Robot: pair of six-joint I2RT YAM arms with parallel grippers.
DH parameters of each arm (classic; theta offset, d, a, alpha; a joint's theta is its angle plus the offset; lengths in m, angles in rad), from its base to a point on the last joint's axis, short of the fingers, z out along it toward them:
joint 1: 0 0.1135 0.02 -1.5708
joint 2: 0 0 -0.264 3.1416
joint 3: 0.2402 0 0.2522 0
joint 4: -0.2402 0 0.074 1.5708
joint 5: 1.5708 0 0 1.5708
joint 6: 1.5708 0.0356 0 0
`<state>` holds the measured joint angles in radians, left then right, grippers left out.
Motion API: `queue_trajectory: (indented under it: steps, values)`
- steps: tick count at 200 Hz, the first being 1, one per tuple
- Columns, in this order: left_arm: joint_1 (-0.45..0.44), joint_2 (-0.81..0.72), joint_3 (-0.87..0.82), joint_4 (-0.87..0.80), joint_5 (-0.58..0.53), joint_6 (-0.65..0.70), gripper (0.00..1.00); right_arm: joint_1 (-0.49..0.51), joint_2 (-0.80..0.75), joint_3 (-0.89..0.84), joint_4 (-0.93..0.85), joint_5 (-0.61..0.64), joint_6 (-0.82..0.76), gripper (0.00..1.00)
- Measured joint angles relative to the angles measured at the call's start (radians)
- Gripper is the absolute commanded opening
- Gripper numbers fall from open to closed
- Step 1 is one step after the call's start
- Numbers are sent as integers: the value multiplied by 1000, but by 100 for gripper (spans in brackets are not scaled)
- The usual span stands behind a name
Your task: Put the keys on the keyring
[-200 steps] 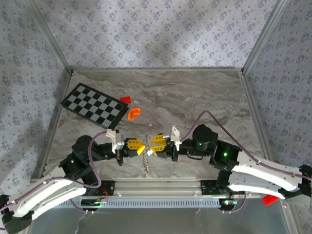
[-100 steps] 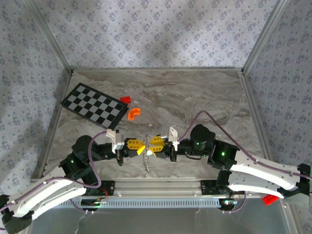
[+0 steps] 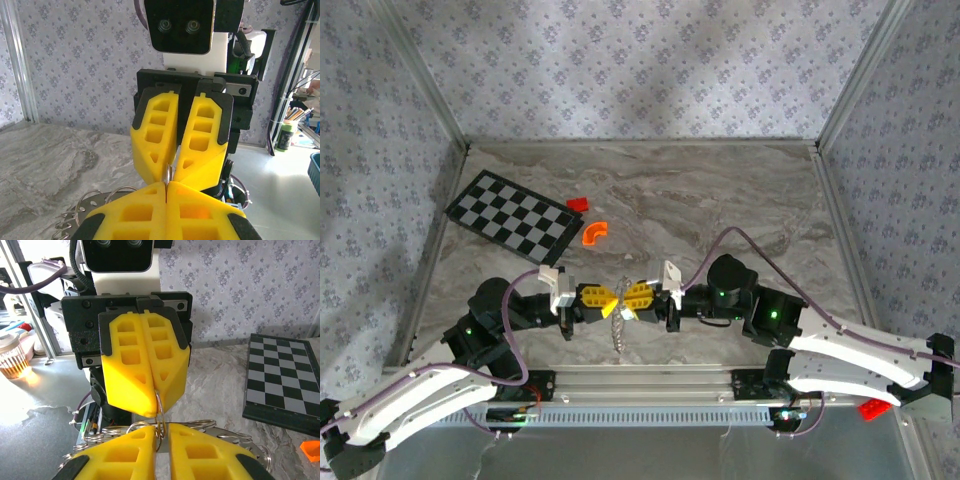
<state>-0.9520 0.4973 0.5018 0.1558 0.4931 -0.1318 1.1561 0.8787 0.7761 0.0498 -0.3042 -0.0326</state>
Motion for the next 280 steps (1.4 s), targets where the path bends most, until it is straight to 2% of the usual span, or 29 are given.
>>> queue_trajectory:
  steps: [48,79,97,119,140,186,216,280]
  values:
    - [0,0,0,-2,-9,0,0,-2,0,1,-5,0,-1,0]
    - [0,3,0,-17,-13,11,0,-5,1,6,-24,0,-1,0]
    - [0,5,1,-34,-16,19,8,-8,3,13,-53,1,-6,0]
    - [-4,10,14,-83,-31,37,18,-11,5,42,-128,2,-33,0]
    - [-6,9,36,-148,-61,45,22,-23,6,93,-225,5,-71,0]
    - [-37,14,124,-262,-120,65,27,-34,15,193,-397,11,-138,0]
    - [-50,56,190,-334,-124,73,31,-37,53,248,-508,12,-174,0]
    - [-52,154,257,-411,-115,80,31,-37,138,383,-712,26,-281,0]
